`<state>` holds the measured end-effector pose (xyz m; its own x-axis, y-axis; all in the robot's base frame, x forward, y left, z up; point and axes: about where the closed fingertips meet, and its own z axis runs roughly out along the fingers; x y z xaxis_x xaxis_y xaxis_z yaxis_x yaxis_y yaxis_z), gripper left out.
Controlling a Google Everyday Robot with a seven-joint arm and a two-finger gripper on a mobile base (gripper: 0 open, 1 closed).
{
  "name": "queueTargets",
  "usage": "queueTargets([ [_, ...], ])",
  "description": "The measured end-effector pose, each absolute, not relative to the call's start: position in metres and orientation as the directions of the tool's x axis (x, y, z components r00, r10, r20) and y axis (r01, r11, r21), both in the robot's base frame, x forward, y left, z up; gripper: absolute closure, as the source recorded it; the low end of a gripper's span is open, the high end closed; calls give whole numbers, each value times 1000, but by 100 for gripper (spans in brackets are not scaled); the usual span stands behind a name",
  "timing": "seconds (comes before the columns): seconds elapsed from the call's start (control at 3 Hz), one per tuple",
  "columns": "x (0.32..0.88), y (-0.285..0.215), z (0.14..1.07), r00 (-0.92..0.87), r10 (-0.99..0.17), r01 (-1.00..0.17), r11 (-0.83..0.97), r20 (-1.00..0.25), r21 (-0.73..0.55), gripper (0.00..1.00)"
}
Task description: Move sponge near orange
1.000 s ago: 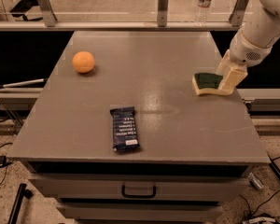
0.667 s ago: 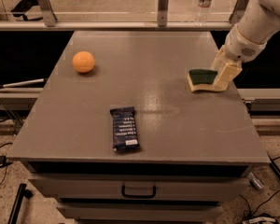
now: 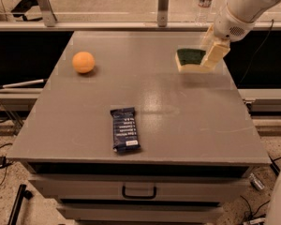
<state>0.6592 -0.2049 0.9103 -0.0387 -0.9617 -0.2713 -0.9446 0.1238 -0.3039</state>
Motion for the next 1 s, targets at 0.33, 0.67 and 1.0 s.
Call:
queueTargets([
  [0.33,675,-166,918,-10,-962,-938,103,-273,-330,100],
  [0.67,695,-114,914,-9,-953,-933,116,-301,-342,100],
  [1.0,704,-87,908,-9,-949,-931,123,-316,-343,100],
])
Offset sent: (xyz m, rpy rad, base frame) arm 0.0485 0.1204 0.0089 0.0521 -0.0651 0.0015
